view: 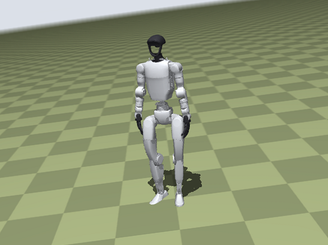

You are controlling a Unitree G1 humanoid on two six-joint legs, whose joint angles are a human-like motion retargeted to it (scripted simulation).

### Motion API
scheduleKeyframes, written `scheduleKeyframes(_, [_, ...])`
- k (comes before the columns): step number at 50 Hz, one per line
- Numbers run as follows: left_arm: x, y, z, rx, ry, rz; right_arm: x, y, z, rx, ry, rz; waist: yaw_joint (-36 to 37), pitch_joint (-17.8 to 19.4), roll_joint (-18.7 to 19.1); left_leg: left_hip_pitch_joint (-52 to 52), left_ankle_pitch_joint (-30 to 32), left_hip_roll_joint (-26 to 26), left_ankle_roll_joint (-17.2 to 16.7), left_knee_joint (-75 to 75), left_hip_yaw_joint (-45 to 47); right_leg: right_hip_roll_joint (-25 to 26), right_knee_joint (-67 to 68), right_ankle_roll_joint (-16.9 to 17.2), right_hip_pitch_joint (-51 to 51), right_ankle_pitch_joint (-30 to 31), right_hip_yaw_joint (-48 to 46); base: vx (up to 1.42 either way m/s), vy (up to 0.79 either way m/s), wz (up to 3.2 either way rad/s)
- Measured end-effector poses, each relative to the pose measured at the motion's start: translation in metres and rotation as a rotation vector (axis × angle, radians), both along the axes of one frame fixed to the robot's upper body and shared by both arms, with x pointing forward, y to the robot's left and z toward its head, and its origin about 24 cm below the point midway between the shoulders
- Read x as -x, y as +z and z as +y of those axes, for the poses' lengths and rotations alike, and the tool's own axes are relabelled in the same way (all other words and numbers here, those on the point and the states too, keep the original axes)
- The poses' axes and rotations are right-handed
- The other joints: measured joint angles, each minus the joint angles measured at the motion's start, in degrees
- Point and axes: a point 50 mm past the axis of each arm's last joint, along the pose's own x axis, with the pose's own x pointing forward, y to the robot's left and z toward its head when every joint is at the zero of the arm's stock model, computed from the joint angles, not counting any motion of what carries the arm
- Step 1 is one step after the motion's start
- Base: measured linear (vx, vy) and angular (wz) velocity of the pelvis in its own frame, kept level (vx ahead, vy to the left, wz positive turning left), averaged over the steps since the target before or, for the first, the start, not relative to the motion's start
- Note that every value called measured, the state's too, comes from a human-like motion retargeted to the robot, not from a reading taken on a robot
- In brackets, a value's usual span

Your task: In place motions

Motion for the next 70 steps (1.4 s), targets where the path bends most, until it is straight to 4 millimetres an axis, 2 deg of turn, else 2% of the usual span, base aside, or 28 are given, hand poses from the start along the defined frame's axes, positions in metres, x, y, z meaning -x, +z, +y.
scheduleKeyframes(3, [-0.021,-0.001,-0.006,0.014,-0.067,-0.084,0.019,0.000,-0.007,0.032,0.008,0.082,2.1,-0.5,-0.5,-0.3,0.0,-0.1,-0.2,0.2,0.3,-0.2,0.2,-0.2,-0.4,-0.3,0.0,-0.08,-0.01,-0.11])
scheduleKeyframes(5, [-0.034,-0.001,-0.010,0.031,-0.075,-0.138,0.024,0.002,-0.012,0.057,0.033,0.122,4.5,-0.2,-0.6,-0.1,-0.3,0.6,-0.4,0.1,2.7,0.2,0.3,0.0,-0.2,-0.9,2.3,-0.13,-0.01,-0.95])
scheduleKeyframes(8, [-0.041,-0.001,-0.016,0.048,-0.057,-0.168,0.028,0.003,-0.017,0.085,0.046,0.138,5.7,-0.1,0.0,0.2,-0.5,1.6,-0.7,0.1,4.6,0.8,0.4,0.4,-0.1,-1.2,4.3,-0.06,-0.01,-0.58])
scheduleKeyframes(15, [-0.022,-0.001,-0.013,0.066,-0.053,-0.086,0.027,0.002,-0.017,0.083,-0.015,0.114,0.7,0.1,0.7,0.8,0.0,0.6,-0.2,-0.5,1.1,0.6,-0.4,-0.1,0.3,-0.1,0.1,0.03,-0.02,0.44])
scheduleKeyframes(24, [0.020,0.001,-0.004,0.032,0.012,0.055,0.013,0.001,-0.011,0.057,0.002,0.065,1.1,0.7,1.1,2.6,-0.8,0.5,0.3,-1.6,4.1,0.6,0.0,0.5,0.2,0.9,2.1,0.09,-0.02,-0.30])
scheduleKeyframes(29, [0.033,0.003,-0.002,0.024,0.066,0.095,0.007,0.000,-0.003,0.022,0.004,0.040,1.2,1.1,0.9,2.9,-1.0,0.1,0.7,-1.9,4.8,0.2,0.4,0.9,-0.2,1.5,2.6,0.11,-0.05,-0.15])
scheduleKeyframes(34, [0.032,0.003,0.002,0.006,0.070,0.094,0.002,0.000,0.004,-0.005,0.040,0.022,1.0,2.0,0.3,2.8,-0.9,-0.4,1.2,-2.1,4.7,-0.3,0.7,1.2,-0.5,2.4,2.5,0.09,-0.07,-0.01])
scheduleKeyframes(39, [0.020,0.002,0.005,0.006,0.035,0.056,-0.010,0.001,0.004,-0.009,0.144,-0.015,1.1,3.0,-0.1,2.1,-0.9,-0.3,1.3,-2.5,5.2,-0.6,2.8,1.2,-2.4,3.2,3.5,0.02,-0.09,-0.13])
scheduleKeyframes(42, [0.012,0.002,0.006,0.009,0.016,0.033,-0.018,0.001,0.003,-0.004,0.182,-0.049,1.4,3.4,0.0,1.5,-0.8,0.5,1.3,-2.6,6.2,-0.2,5.7,1.0,-4.2,1.8,4.8,-0.02,-0.08,-0.33])
scheduleKeyframes(47, [0.004,0.002,0.010,0.004,-0.021,0.013,-0.024,0.002,0.005,-0.003,0.122,-0.093,0.4,3.9,0.4,0.7,-0.5,1.5,1.4,-2.6,5.8,1.4,9.7,1.7,-4.9,-0.3,6.5,-0.01,-0.02,-0.01])
scheduleKeyframes(51, [0.001,0.002,0.012,-0.006,-0.043,0.011,-0.013,0.000,0.005,-0.018,0.055,-0.061,-0.7,3.5,0.2,0.8,-0.5,1.4,1.3,-2.3,4.2,2.5,8.6,1.1,-3.2,-0.8,6.6,0.02,0.04,0.35])
scheduleKeyframes(54, [0.003,0.002,0.011,0.002,-0.053,0.013,0.001,0.000,0.003,-0.027,0.033,-0.018,0.3,2.6,-0.9,1.7,-0.9,0.4,1.1,-2.2,4.5,1.5,5.1,-0.1,-1.0,-0.9,3.8,0.07,0.07,-0.02])
scheduleKeyframes(58, [0.007,0.002,0.008,0.017,-0.048,0.013,0.014,0.000,-0.002,-0.017,0.026,0.043,3.6,2.1,-1.6,3.0,-1.6,0.2,0.8,-2.1,7.1,1.7,2.3,0.7,0.7,0.0,5.5,-0.02,0.10,-0.48])
scheduleKeyframes(65, [0.034,0.003,0.001,0.032,-0.001,0.072,0.015,0.000,-0.006,0.015,0.027,0.053,1.3,0.4,0.9,3.4,-2.0,1.3,0.5,-1.9,7.0,3.2,1.1,-0.1,1.3,-0.4,5.9,-0.07,0.12,-0.03])
scheduleKeyframes(70, [0.043,0.004,-0.001,0.018,0.003,0.128,0.011,0.000,-0.007,0.018,0.026,0.028,0.2,-0.1,2.0,3.5,-2.0,1.6,0.2,-1.8,6.5,3.5,1.3,-0.4,1.2,-0.9,5.4,-0.10,0.11,0.09])
